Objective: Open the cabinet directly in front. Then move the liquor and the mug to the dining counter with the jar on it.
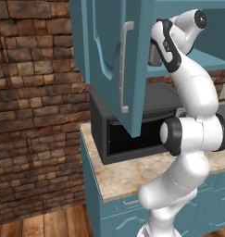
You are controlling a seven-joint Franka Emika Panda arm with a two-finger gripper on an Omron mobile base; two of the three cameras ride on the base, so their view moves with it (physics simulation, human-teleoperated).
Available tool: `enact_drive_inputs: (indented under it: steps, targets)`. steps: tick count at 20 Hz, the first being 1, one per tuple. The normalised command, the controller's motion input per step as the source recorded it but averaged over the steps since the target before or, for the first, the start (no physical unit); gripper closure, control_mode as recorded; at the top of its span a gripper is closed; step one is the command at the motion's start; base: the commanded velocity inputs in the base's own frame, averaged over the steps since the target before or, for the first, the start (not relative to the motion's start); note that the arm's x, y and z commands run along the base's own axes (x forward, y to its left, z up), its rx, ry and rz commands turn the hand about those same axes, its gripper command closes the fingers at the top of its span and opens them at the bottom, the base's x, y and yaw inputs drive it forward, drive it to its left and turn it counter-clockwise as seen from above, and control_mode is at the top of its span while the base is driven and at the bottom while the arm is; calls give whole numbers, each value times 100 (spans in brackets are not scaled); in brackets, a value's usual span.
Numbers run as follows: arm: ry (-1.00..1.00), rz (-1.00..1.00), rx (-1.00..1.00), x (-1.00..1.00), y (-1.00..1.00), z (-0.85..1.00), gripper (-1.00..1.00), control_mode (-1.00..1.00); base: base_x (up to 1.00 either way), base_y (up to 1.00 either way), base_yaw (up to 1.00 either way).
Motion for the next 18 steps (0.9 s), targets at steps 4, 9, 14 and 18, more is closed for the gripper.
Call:
enact_drive_inputs:
  steps: [4, 9, 14, 18]
  targets:
    - [-3, 1, 0, -23, 0, -1, 100, -100, 0, 0, 0]
    - [-10, 1, 0, -77, 0, -8, 100, -100, 0, 0, 0]
    - [-8, 1, -1, -100, 0, -8, 100, -100, 0, 0, 0]
    - [-10, 0, 0, -100, 0, 1, 100, -100, 0, 0, 0]
